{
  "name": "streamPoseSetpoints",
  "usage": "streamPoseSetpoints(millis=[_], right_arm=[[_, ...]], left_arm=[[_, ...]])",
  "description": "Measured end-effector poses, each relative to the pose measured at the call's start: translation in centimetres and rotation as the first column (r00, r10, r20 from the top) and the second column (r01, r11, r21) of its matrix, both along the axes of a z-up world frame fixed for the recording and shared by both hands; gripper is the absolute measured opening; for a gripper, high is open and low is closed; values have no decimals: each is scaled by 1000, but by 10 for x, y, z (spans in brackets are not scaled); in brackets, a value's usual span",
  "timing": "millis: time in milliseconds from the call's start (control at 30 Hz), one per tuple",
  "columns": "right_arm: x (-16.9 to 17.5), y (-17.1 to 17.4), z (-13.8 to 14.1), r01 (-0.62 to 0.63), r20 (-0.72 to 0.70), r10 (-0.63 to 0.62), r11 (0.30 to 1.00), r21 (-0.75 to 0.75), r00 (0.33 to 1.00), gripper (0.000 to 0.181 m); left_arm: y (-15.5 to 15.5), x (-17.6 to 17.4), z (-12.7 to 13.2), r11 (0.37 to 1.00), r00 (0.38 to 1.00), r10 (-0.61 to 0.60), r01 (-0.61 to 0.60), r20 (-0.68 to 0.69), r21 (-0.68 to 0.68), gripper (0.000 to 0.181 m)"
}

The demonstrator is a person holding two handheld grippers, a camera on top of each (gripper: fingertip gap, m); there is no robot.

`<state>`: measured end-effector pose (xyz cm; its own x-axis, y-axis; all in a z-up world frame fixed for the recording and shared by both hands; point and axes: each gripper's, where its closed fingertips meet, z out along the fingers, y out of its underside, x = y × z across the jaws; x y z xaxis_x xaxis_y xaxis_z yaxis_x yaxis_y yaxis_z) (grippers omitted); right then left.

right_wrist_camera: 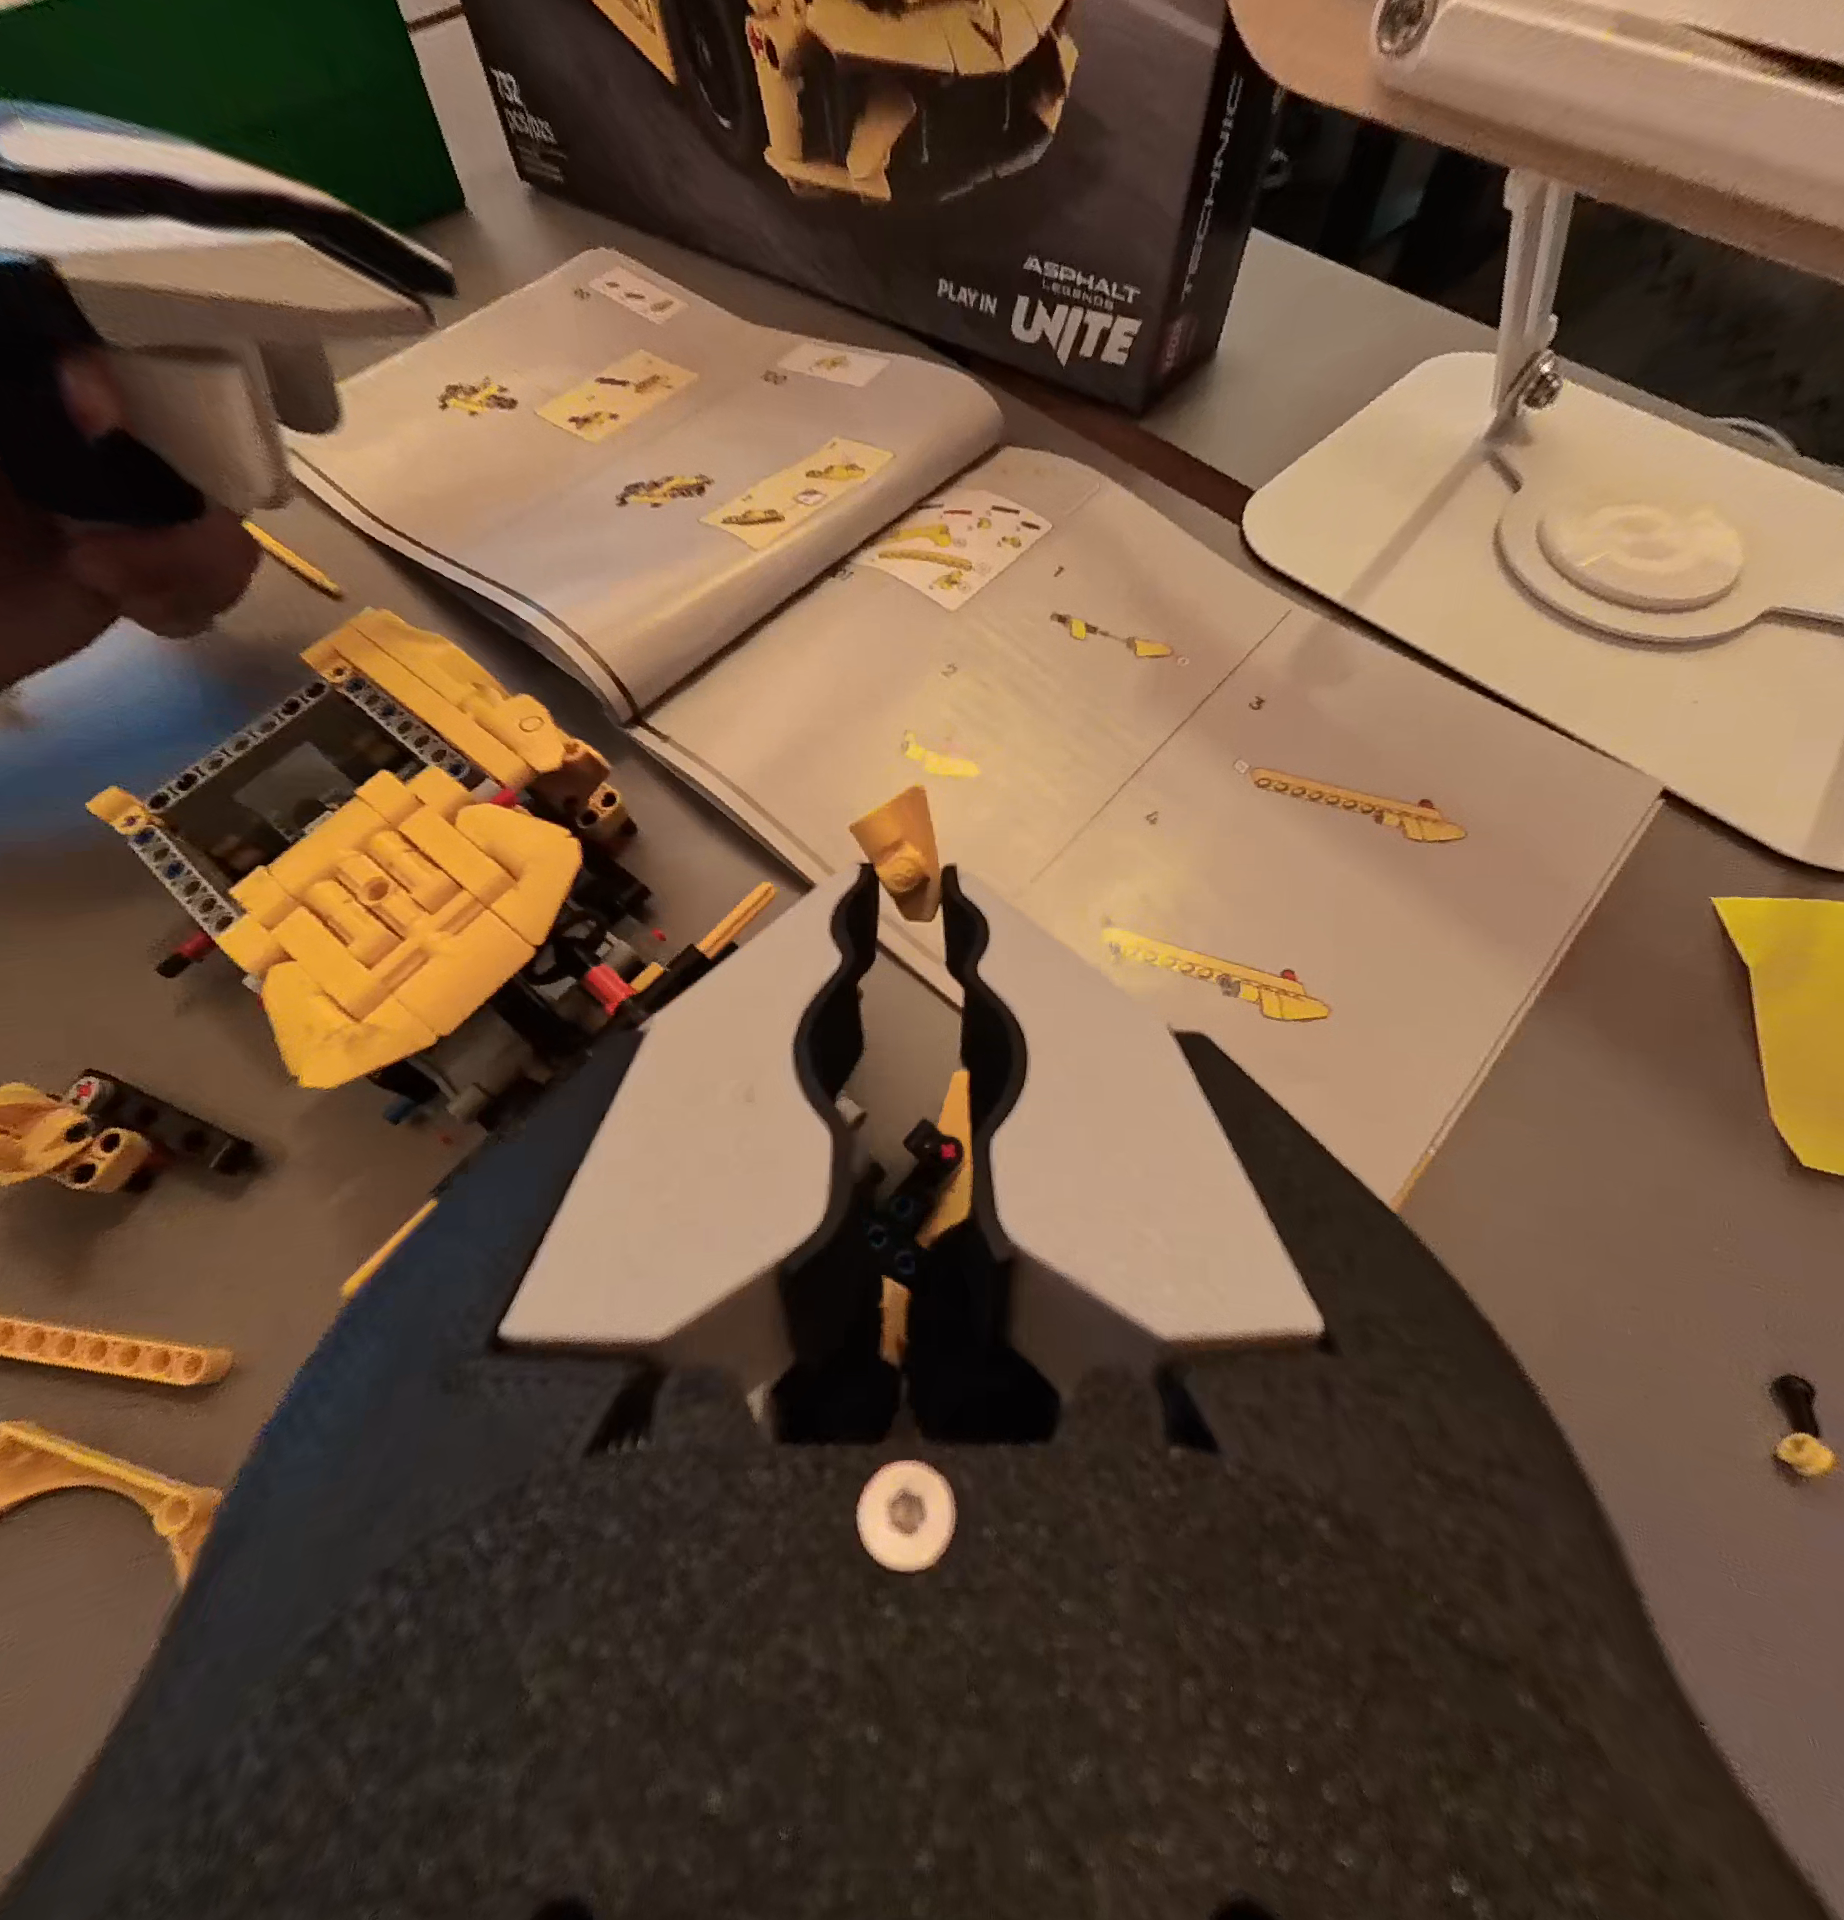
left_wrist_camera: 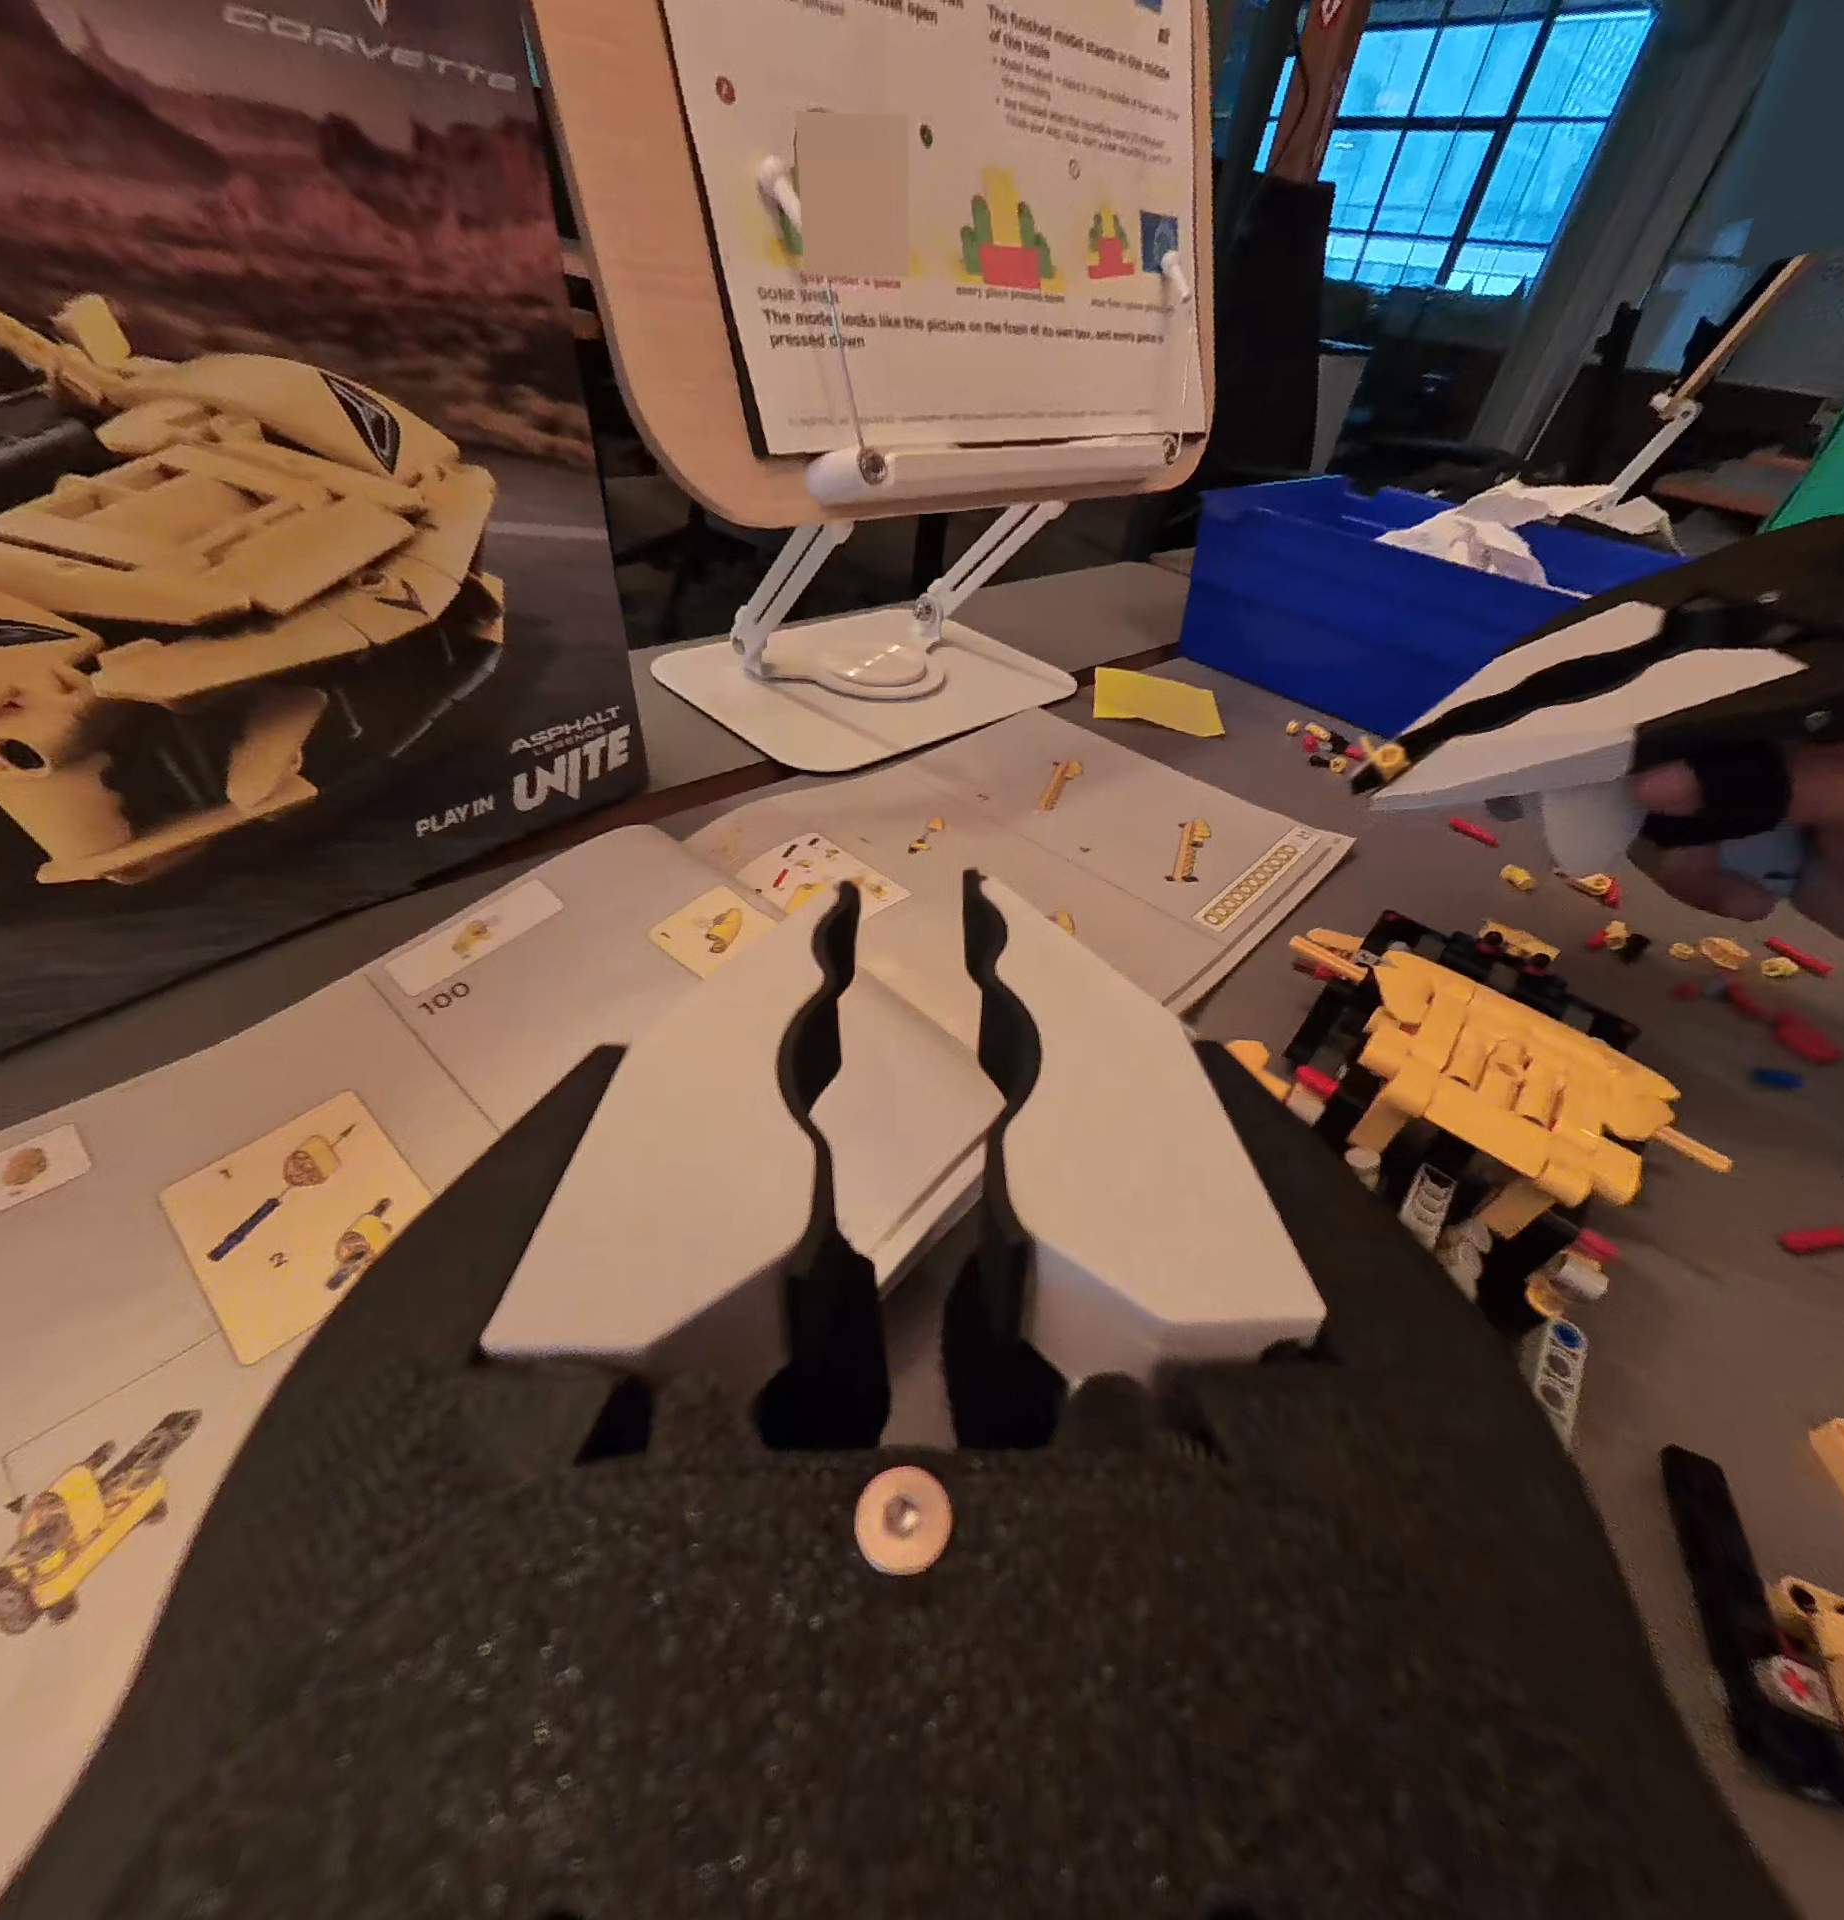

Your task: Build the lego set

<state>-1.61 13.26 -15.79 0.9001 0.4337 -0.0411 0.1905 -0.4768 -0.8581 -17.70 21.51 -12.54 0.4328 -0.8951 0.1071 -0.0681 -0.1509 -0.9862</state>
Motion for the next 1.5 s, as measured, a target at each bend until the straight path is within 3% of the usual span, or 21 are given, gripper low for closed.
streamPoseSetpoints(millis=[200, 333, 400, 467, 533, 600, 833, 933, 1033, 1100, 1167, 1267, 1333, 1433, 1500], right_arm=[[-11, -6, 13, -52, -4, 52, 996, 75, 999, 11], [-46, -37, 22, -263, -13, 265, 961, 87, 964, 11], [-74, -68, 33, -417, -102, 424, 905, 81, 900, 11], [-102, -102, 33, -603, -217, 590, 798, 5, 778, 11], [-110, -121, 5, -669, -189, 642, 722, -177, 743, 11], [-107, -130, -22, -638, -47, 662, 698, -327, 748, 11], [-112, -129, -64, -489, 205, 670, 685, -540, 713, 11], [-103, -127, -77, -418, 273, 662, 687, -595, 698, 11], [-105, -127, -77, -418, 258, 655, 687, -594, 710, 11], [-105, -127, -77, -418, 254, 651, 690, -591, 715, 11], [-104, -127, -76, -415, 252, 644, 695, -587, 722, 18], [-106, -131, -63, -429, 224, 623, 715, -551, 749, 26], [-106, -134, -46, -441, 221, 582, 768, -465, 782, 28], [-104, -143, -24, -417, 185, 479, 861, -291, 858, 28], [-105, -156, -14, -403, 110, 426, 897, -183, 898, 25]], left_arm=[[-3, 4, 3, 1000, 1000, -10, 10, 6, 0, 20], [-15, 7, 10, 999, 999, -34, 34, -11, 42, 20], [-21, 7, 12, 997, 999, -36, 38, -24, 72, 20], [-25, 8, 12, 994, 998, -37, 41, -45, 97, 20], [-28, 9, 10, 992, 996, -32, 42, -82, 121, 20], [-30, 8, 11, 988, 995, -17, 33, -101, 153, 20], [-34, 1, 14, 980, 988, 4, 27, -154, 199, 19], [-58, 4, 6, 977, 968, -146, 174, -202, 125, 20], [-121, -1, -14, 908, 869, -416, 411, -269, -78, 27], [-165, -11, -25, 859, 800, -504, 502, -325, -97, 28], [-190, -15, -45, 857, 752, -495, 506, -435, -100, 33], [-200, -15, -74, 890, 687, -418, 440, -595, -117, 57], [-206, -10, -78, 902, 700, -404, 412, -589, -129, 57], [-205, -6, -87, 915, 712, -391, 371, -583, -161, 51], [-207, -8, -93, 912, 702, -399, 369, -591, -178, 23]])
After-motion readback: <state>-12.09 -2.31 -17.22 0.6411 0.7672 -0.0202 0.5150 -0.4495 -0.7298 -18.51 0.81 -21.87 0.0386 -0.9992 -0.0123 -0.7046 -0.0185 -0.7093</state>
